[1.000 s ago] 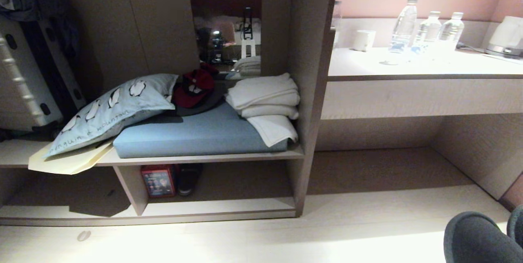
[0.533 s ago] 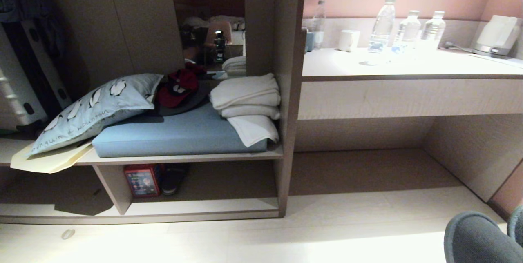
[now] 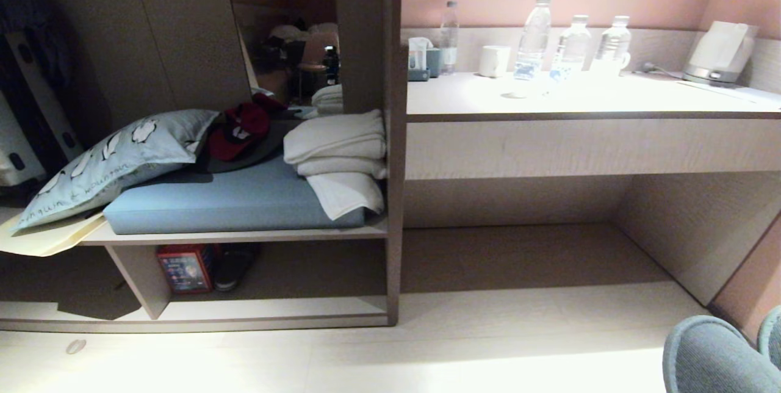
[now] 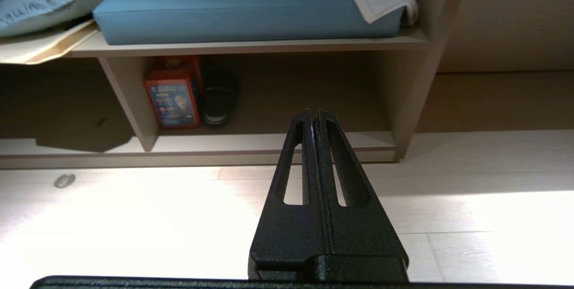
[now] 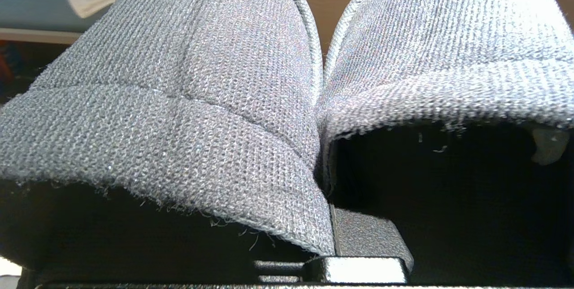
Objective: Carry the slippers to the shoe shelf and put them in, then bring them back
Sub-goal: Place the slippers on the floor
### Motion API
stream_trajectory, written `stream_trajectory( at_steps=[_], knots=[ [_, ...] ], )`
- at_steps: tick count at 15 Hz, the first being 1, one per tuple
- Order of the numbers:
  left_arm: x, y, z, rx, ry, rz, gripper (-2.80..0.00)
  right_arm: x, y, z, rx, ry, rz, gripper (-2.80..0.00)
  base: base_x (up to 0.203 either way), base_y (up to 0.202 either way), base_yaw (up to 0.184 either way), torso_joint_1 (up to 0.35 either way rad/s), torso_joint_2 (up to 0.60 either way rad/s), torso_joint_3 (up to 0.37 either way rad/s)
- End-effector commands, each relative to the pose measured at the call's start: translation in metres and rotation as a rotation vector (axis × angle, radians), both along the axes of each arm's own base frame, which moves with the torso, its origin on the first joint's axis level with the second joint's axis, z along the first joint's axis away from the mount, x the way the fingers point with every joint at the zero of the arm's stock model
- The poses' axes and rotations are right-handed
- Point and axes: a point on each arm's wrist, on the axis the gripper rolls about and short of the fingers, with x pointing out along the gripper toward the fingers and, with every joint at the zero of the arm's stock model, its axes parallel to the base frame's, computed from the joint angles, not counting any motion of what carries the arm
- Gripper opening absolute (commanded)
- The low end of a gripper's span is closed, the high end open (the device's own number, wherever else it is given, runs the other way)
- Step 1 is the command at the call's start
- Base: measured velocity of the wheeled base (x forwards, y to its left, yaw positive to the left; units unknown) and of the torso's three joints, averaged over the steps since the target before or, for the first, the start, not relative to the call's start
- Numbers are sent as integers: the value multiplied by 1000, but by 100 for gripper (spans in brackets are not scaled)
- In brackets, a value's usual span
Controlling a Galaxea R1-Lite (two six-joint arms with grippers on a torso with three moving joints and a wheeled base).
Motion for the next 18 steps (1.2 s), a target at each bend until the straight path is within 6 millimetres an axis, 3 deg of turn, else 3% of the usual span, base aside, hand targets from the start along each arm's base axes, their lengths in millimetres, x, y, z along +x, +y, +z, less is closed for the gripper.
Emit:
stream_trajectory(
  at_steps=[1, 18],
  knots=[
    [0, 0, 0, 0, 1, 1, -280, 0, 0, 0, -1, 1, 0, -280, 0, -200, 2, 6, 6, 6],
    [0, 0, 0, 0, 1, 1, -280, 0, 0, 0, -1, 1, 0, -280, 0, -196, 2, 3, 2, 1]
  ],
)
